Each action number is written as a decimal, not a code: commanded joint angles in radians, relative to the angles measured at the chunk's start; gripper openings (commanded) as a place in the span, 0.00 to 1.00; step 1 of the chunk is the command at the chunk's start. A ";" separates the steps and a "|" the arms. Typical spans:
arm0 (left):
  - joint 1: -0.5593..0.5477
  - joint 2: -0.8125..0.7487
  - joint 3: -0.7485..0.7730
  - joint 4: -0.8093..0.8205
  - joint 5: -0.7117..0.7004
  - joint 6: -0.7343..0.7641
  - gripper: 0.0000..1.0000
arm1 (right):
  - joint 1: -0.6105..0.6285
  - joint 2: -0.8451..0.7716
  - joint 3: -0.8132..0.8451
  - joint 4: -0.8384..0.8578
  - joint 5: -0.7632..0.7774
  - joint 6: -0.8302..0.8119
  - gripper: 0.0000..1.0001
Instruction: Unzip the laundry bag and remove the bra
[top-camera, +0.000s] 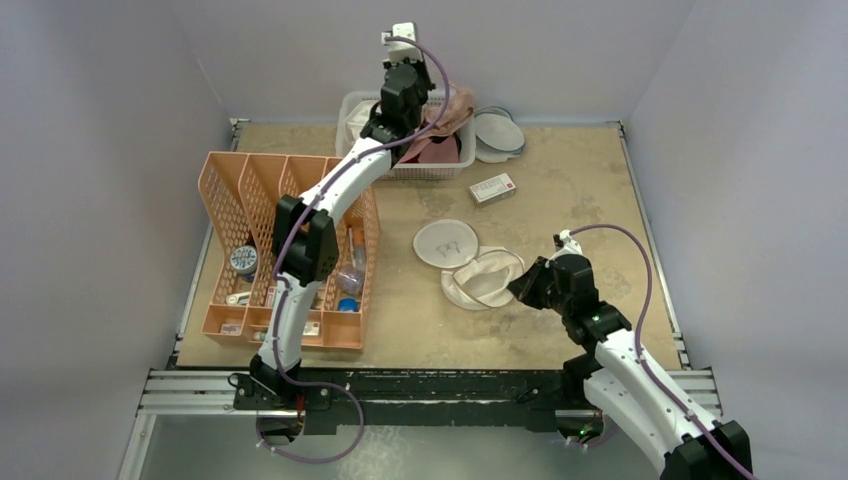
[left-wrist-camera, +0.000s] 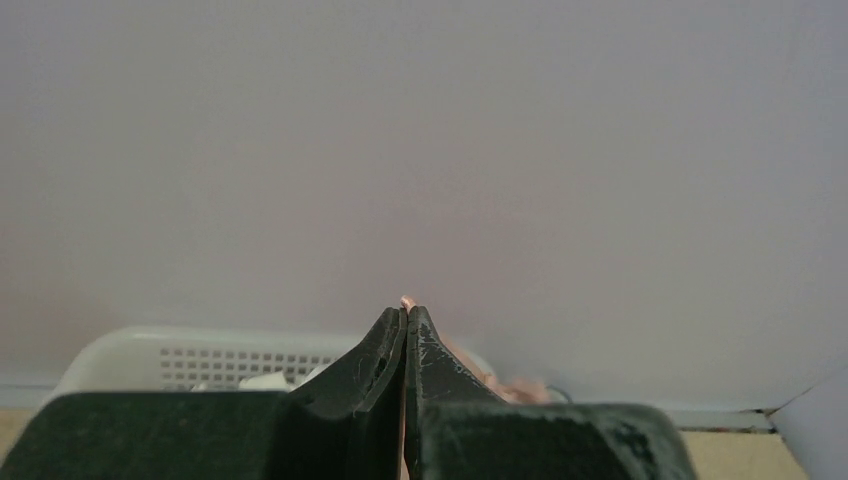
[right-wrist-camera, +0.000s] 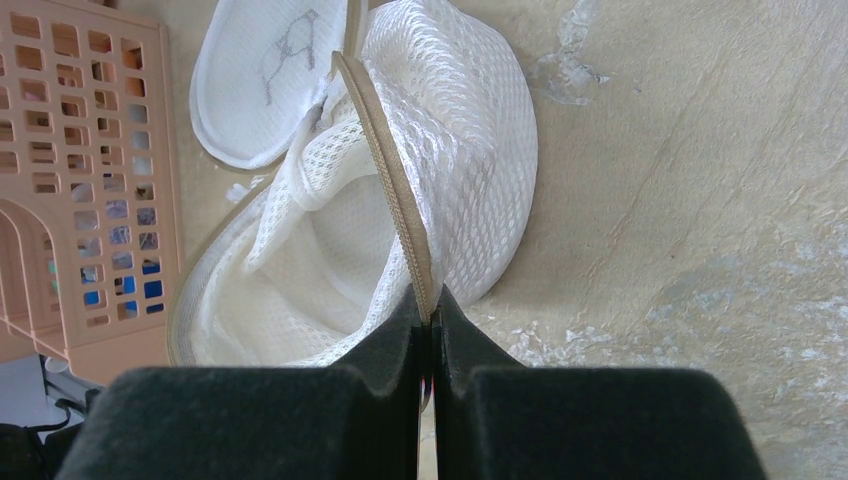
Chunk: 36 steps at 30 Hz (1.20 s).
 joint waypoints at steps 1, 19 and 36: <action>-0.001 -0.051 -0.023 -0.110 -0.077 0.009 0.00 | 0.000 -0.018 0.001 0.034 -0.011 -0.014 0.05; 0.065 -0.022 -0.015 -0.397 -0.352 0.034 0.00 | 0.000 -0.039 -0.003 0.036 -0.029 -0.022 0.05; 0.206 -0.156 -0.220 -0.409 -0.286 -0.081 0.00 | 0.000 -0.046 -0.006 0.037 -0.030 -0.023 0.05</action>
